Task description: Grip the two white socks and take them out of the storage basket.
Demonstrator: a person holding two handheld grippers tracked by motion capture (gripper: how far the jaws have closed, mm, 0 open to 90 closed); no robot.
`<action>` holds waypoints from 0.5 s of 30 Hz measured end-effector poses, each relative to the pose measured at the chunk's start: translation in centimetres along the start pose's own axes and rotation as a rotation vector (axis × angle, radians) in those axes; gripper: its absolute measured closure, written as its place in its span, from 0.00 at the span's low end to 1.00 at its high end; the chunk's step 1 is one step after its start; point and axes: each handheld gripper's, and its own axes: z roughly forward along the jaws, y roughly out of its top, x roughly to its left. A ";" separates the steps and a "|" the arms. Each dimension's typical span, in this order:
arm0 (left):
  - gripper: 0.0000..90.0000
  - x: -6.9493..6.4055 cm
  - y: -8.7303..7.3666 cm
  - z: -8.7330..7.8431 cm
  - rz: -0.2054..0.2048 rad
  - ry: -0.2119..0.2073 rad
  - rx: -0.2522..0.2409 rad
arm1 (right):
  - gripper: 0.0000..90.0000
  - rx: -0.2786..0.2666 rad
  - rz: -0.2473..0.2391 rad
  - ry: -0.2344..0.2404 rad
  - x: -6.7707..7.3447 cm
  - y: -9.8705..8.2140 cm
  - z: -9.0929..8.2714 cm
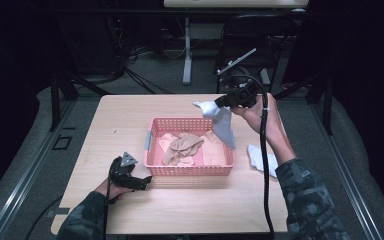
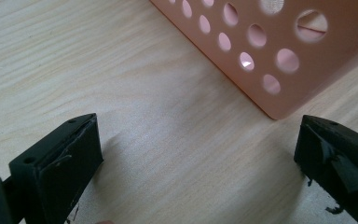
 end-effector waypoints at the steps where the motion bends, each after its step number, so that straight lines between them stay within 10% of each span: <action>1: 0.01 0.0 0.0 0.0 0.000 0.000 0.000 | 0.99 -0.004 -0.003 -0.005 0.0 0.0 -0.2; 15: 0.01 0.0 0.0 0.0 -0.001 0.001 -0.002 | 0.99 -0.034 0.023 -0.050 -1.3 -1.3 -3.8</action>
